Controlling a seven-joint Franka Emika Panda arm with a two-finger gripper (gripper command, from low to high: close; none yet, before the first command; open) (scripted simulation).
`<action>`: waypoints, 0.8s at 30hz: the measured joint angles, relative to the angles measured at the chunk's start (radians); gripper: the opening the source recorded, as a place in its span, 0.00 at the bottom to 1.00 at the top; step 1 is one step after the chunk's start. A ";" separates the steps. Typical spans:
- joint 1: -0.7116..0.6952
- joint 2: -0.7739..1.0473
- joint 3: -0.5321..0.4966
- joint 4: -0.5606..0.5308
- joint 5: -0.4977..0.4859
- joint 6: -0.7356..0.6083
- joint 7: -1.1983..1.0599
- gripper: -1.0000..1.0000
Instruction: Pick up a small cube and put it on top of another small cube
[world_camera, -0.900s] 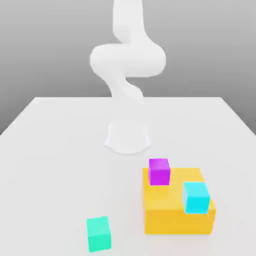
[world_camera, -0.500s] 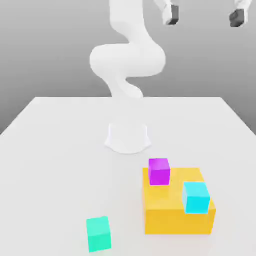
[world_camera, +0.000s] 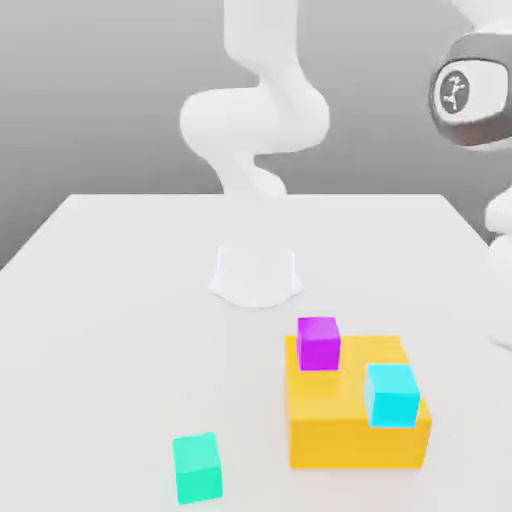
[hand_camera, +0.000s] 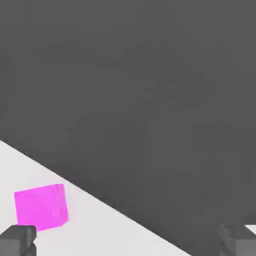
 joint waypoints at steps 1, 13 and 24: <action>0.014 0.037 0.002 0.009 -0.009 0.005 0.002 0.50; 0.122 0.387 -0.022 0.093 -0.098 0.135 0.035 0.00; 0.073 0.190 0.013 0.008 -0.045 0.023 -0.033 0.00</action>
